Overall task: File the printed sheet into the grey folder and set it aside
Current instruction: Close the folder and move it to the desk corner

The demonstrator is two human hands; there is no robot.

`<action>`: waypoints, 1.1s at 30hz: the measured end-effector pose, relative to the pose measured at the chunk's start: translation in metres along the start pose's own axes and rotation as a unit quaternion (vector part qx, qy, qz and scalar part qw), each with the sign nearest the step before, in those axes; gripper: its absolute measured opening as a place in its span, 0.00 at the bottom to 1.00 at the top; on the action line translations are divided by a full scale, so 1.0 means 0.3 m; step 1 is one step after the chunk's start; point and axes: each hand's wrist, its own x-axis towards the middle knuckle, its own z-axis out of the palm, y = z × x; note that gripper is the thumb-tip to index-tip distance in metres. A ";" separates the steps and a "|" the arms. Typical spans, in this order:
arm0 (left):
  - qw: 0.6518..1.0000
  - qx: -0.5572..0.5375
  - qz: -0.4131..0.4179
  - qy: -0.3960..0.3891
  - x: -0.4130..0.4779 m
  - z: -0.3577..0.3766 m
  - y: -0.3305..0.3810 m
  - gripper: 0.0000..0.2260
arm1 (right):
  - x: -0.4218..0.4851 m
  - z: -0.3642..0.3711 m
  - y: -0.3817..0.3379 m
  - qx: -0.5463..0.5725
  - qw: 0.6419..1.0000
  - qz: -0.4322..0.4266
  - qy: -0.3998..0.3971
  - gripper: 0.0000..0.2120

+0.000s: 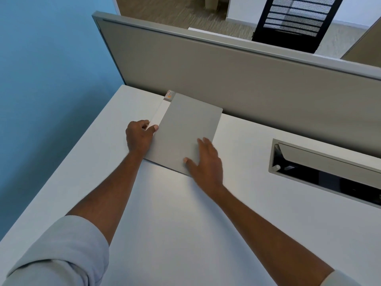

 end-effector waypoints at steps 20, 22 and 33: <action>0.913 0.283 0.264 -0.131 -0.421 0.076 -0.135 0.28 | -0.069 0.145 0.101 -0.233 0.962 -0.140 -0.024 0.36; 0.912 0.289 0.256 -0.135 -0.430 0.074 -0.136 0.27 | -0.067 0.142 0.101 -0.238 0.961 -0.137 -0.038 0.36; 0.879 0.369 0.218 -0.211 -0.434 0.018 -0.032 0.28 | -0.129 0.003 0.154 -0.255 0.955 -0.082 -0.125 0.37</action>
